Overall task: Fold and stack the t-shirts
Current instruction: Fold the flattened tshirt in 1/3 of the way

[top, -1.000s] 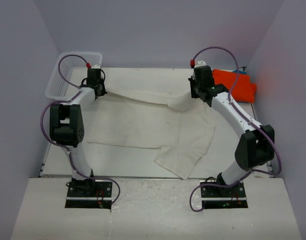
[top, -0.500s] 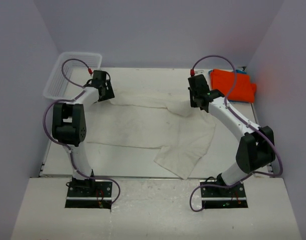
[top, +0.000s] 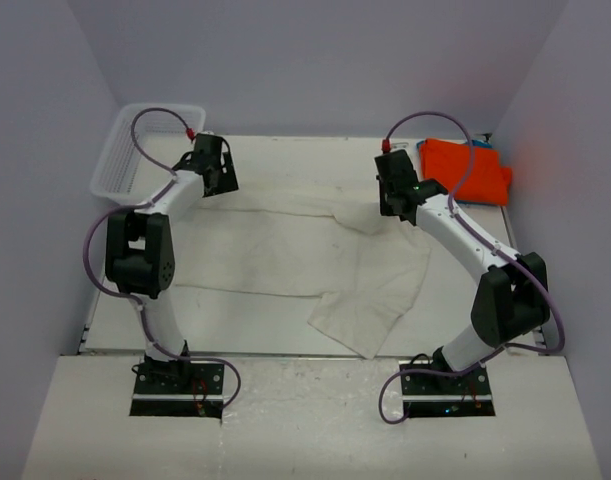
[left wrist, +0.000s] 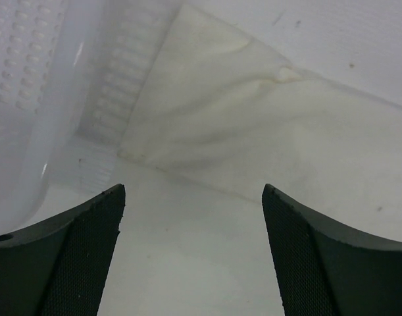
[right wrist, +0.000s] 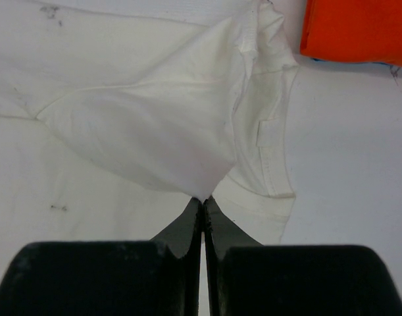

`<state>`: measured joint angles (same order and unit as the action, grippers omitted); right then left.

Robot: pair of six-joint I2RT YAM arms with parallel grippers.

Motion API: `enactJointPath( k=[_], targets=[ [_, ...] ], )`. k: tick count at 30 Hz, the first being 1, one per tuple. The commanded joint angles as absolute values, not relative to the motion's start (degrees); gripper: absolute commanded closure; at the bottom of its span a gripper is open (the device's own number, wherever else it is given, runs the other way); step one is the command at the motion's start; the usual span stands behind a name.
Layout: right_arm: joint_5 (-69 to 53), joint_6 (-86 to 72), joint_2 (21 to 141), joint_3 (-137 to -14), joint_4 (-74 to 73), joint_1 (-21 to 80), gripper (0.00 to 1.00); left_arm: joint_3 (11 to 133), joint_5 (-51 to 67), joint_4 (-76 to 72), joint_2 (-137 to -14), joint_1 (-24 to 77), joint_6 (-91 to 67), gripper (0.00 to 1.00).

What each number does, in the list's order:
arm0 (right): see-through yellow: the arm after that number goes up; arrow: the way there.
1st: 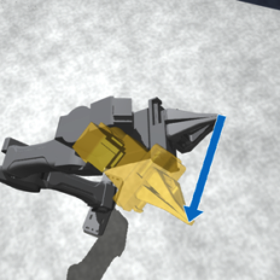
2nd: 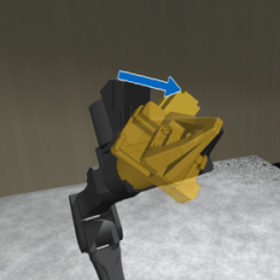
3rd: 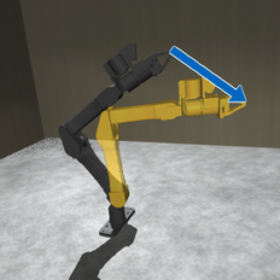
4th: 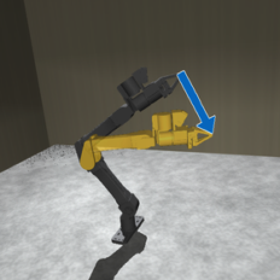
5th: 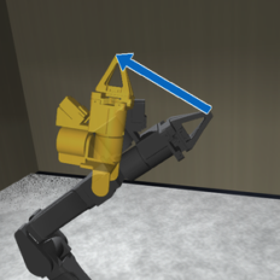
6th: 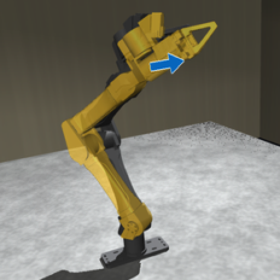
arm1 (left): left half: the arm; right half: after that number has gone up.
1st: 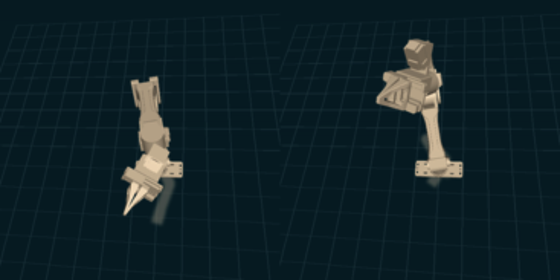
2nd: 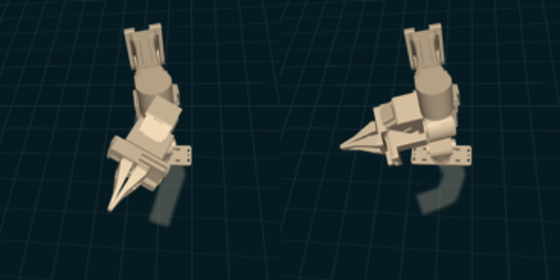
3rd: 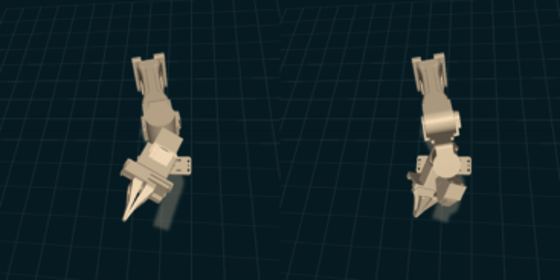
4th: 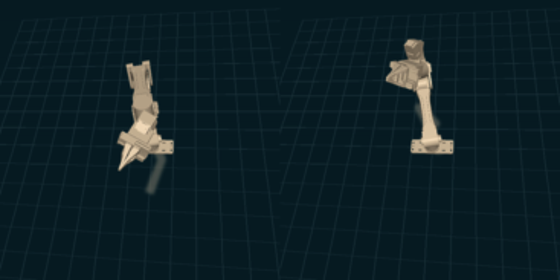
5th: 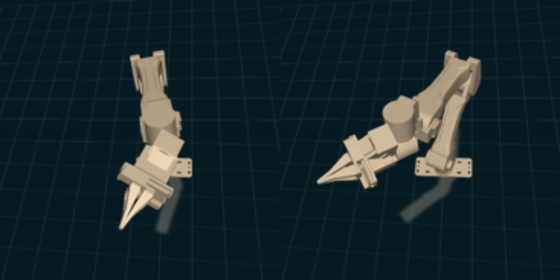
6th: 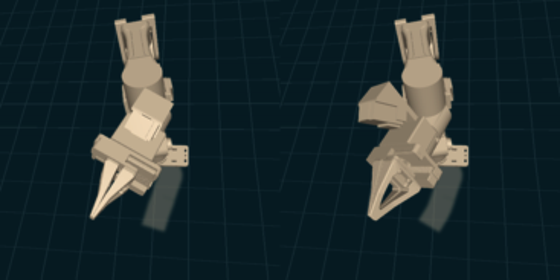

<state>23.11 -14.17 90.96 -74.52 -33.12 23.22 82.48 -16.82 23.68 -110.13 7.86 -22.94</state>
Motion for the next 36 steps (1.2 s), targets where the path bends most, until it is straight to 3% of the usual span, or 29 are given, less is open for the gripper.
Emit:
enactJointPath(
  k=[1,14,15,16,20,22,23,28,29,30,32,36],
  targets=[
    [25.22,-17.30,89.38,-74.09,-33.92,23.47,1.00,87.62,-13.11,21.98,-111.08,11.59,-18.48,0.16],
    [27.78,-26.98,99.41,-73.57,-43.77,23.38,1.00,97.55,-11.51,23.47,-123.13,13.97,-12.75,0.19],
    [28.21,-27.68,99.32,-73.56,-43.33,23.55,0.91,98.25,-11.69,23.64,-124.00,13.97,-12.48,0.19],
    [28.73,-27.77,98.97,-73.91,-43.24,23.55,0.72,98.52,-12.21,23.73,-124.27,13.97,-12.48,0.19],
    [32.68,-26.28,97.13,-76.81,-42.89,23.56,0.19,97.30,-10.72,22.59,-123.67,14.06,-12.74,0.19],
    [34.09,-25.05,96.51,-80.13,-42.80,23.38,0.11,96.68,-10.29,22.15,-122.44,14.24,-13.01,0.19],
    [34.01,-24.53,96.50,-81.46,-42.72,22.60,0.01,96.24,-10.11,21.89,-122.00,14.33,-12.92,0.19],
    [28.13,-19.87,104.75,-95.67,-44.29,18.11,0.02,97.38,-7.39,21.45,-120.06,15.20,-11.69,0.18],
    [27.78,-19.78,106.59,-97.45,-44.73,16.89,0.05,98.86,-7.21,21.79,-120.23,15.38,-11.52,0.18],
    [26.03,-19.08,109.48,-99.04,-44.48,16.27,0.15,99.75,-7.21,22.41,-121.19,15.47,-11.17,0.18],
    [24.79,-18.03,113.09,-102.56,-44.21,14.60,0.23,102.56,-6.68,24.25,-122.69,15.56,-10.90,0.18],
    [21.36,-15.82,116.36,-105.11,-43.24,11.96,0.24,103.10,-6.50,24.17,-123.40,15.56,-10.11,0.18]
  ],
)
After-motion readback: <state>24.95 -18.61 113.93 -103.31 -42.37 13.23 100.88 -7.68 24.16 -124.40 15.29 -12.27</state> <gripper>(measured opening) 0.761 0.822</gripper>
